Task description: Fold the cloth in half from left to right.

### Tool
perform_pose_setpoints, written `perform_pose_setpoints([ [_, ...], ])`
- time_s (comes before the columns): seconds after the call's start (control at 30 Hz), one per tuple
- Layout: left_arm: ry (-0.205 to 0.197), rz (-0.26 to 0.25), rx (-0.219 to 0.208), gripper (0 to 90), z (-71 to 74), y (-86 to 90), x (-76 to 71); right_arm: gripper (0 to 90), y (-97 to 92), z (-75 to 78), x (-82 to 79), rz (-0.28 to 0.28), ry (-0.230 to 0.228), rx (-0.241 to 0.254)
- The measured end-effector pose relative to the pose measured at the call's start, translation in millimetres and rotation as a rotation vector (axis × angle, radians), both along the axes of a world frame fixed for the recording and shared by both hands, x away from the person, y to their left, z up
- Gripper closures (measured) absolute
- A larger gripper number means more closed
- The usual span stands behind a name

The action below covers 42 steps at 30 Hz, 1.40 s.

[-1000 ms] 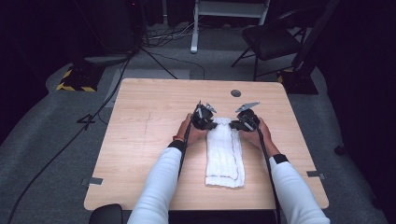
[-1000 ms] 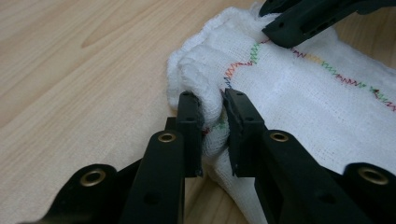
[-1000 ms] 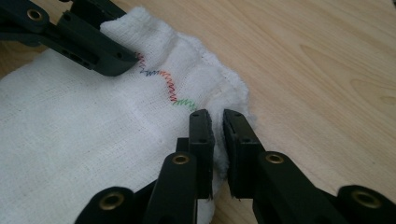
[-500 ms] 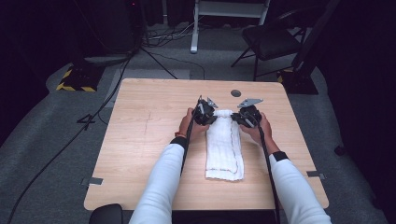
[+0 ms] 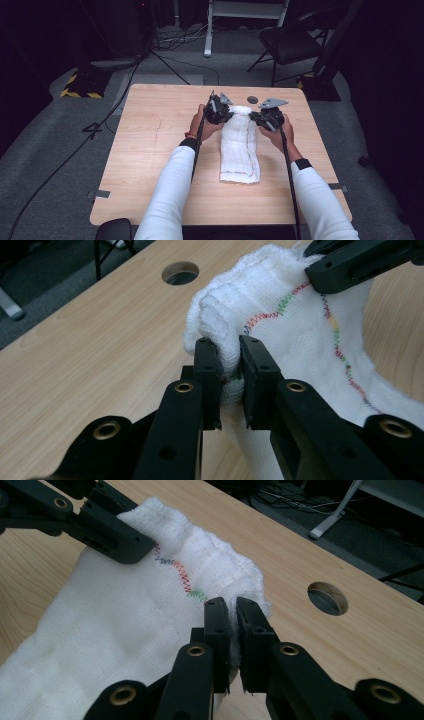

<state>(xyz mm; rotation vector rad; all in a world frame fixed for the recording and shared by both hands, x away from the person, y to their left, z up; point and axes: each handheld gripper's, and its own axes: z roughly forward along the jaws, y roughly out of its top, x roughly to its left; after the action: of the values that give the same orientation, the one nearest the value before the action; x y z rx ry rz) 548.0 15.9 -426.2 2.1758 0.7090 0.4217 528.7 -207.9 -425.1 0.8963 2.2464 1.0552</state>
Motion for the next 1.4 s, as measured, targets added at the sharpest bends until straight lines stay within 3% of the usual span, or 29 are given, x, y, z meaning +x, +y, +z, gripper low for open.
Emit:
perform_pose_setpoints([
  [0.27,0.013,-0.066,-0.050,79.4,-1.5,6.4,-11.8,84.4,-4.1,1.8,-8.8,0.033,0.006,0.001],
  [0.63,0.038,-0.176,-0.112,79.0,-6.9,21.5,-40.5,84.4,-13.1,-5.2,-40.4,0.137,0.025,0.034],
  [0.83,0.044,-0.224,-0.115,78.6,-10.0,23.7,-60.2,84.4,-18.1,-6.0,-59.1,0.183,0.030,0.047],
  [1.03,0.035,-0.268,-0.076,77.9,-13.8,26.8,-86.0,84.4,-21.2,-5.8,-81.3,0.252,0.036,0.044],
  [1.23,0.057,-0.321,-0.031,77.7,-21.4,27.8,-109.1,84.3,-22.3,-13.1,-104.0,0.312,0.057,0.042],
  [1.3,0.053,-0.339,0.003,77.6,-23.8,27.1,-116.5,84.2,-22.9,-15.4,-110.1,0.331,0.071,0.046],
  [1.4,0.063,-0.363,0.013,77.5,-25.7,27.3,-125.4,84.1,-22.5,-18.6,-120.9,0.356,0.086,0.029],
])
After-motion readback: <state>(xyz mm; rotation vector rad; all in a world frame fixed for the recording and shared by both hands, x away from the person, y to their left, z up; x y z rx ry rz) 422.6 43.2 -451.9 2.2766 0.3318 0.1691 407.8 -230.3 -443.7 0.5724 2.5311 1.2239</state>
